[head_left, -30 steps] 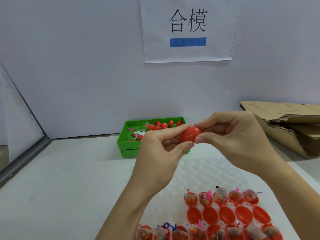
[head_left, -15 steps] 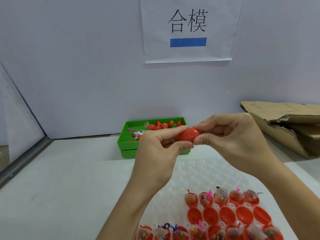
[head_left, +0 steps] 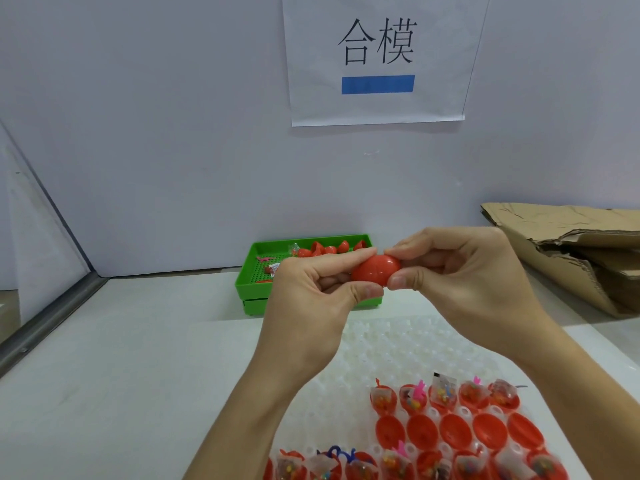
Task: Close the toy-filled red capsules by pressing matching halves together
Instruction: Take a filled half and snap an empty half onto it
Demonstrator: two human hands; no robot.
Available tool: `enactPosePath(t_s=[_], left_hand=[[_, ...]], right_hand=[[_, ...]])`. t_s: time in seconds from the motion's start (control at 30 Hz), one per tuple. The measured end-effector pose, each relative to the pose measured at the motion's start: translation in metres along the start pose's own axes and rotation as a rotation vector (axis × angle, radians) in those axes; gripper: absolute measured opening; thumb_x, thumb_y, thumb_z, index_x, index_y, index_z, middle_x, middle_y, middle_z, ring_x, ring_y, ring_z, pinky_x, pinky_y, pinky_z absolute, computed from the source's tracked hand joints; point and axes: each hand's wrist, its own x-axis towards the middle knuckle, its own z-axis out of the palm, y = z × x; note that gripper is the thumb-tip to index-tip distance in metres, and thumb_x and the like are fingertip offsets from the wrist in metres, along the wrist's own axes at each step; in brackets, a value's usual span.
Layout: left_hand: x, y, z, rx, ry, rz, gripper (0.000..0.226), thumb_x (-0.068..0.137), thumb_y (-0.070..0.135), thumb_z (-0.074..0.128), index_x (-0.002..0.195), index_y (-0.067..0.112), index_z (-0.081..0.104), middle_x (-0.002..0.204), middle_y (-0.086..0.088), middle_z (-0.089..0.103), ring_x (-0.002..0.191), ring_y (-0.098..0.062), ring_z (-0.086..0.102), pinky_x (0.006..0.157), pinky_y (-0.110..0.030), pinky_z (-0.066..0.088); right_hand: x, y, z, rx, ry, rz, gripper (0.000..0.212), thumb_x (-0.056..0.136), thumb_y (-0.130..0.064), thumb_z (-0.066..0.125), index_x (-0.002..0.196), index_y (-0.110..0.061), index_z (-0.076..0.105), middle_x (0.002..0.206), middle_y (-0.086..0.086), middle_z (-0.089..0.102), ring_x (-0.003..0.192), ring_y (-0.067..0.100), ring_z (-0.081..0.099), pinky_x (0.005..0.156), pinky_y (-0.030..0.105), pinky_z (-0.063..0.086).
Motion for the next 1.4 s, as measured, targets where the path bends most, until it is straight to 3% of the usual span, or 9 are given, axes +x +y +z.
enactPosePath(t_s=[0.17,0.3,0.6,0.77,0.9,1.03,1.2,1.4], left_hand=[[-0.001,0.002,0.001,0.025,0.021,0.003,0.037,0.073,-0.007,0.078,0.100,0.019,0.076,0.090,0.014,0.076,0.086,-0.002,0.073,0.074,-0.007,0.052],[0.000,0.002,0.000,0.092,0.041,0.018,0.037,0.073,-0.005,0.079,0.098,0.023,0.076,0.091,0.018,0.076,0.092,0.000,0.070,0.079,-0.007,0.050],[-0.001,-0.001,0.000,0.258,0.085,0.065,0.038,0.076,-0.010,0.075,0.105,0.015,0.077,0.090,0.010,0.076,0.094,-0.006,0.069,0.092,-0.025,0.055],[-0.003,0.001,0.003,0.288,0.100,0.115,0.033,0.080,-0.007,0.073,0.105,0.014,0.078,0.090,0.008,0.073,0.090,-0.009,0.068,0.085,-0.024,0.057],[-0.003,0.007,0.000,0.193,0.080,0.108,0.026,0.083,-0.002,0.073,0.101,0.016,0.076,0.086,0.006,0.071,0.084,-0.009,0.069,0.076,-0.017,0.055],[-0.003,0.013,-0.004,0.077,0.041,0.057,0.026,0.082,0.004,0.076,0.101,0.022,0.073,0.092,0.005,0.076,0.087,-0.008,0.072,0.078,-0.016,0.054],[-0.003,0.011,-0.004,0.102,-0.011,0.039,0.028,0.084,0.008,0.077,0.108,0.019,0.070,0.096,0.004,0.074,0.094,-0.013,0.071,0.083,-0.026,0.058],[-0.002,0.012,-0.003,0.068,0.003,0.054,0.026,0.084,0.013,0.076,0.108,0.019,0.071,0.095,0.008,0.074,0.092,-0.007,0.070,0.078,-0.014,0.053]], right_hand=[[0.000,0.002,0.003,-0.009,0.009,0.000,0.030,0.069,0.005,0.081,0.077,-0.022,0.073,0.080,-0.005,0.078,0.077,0.011,0.076,0.073,0.017,0.058],[-0.001,0.003,0.006,0.014,0.021,0.003,0.031,0.069,0.008,0.080,0.077,-0.021,0.074,0.080,-0.003,0.077,0.077,0.013,0.076,0.074,0.019,0.058],[-0.001,0.007,0.018,-0.067,0.062,-0.005,0.035,0.072,0.010,0.079,0.076,-0.023,0.074,0.073,-0.011,0.074,0.074,0.007,0.073,0.072,0.018,0.057],[-0.001,0.006,0.020,-0.011,0.104,-0.030,0.026,0.073,0.004,0.078,0.082,-0.021,0.076,0.078,0.003,0.073,0.071,0.011,0.071,0.071,0.020,0.056],[-0.001,0.001,0.021,0.111,0.110,0.012,0.025,0.076,0.000,0.077,0.083,-0.024,0.074,0.081,-0.008,0.078,0.078,0.010,0.076,0.073,0.018,0.057],[-0.002,-0.004,0.017,0.161,0.040,0.053,0.020,0.074,-0.019,0.075,0.094,-0.023,0.075,0.089,-0.002,0.079,0.083,0.013,0.076,0.074,0.018,0.057],[0.000,-0.005,0.013,0.142,0.064,0.060,0.019,0.076,-0.021,0.073,0.095,-0.023,0.076,0.090,-0.003,0.079,0.082,0.012,0.075,0.072,0.019,0.057],[0.000,-0.004,0.013,0.162,0.096,0.083,0.025,0.072,-0.020,0.075,0.096,-0.017,0.075,0.090,-0.001,0.079,0.079,0.012,0.075,0.071,0.017,0.056]])
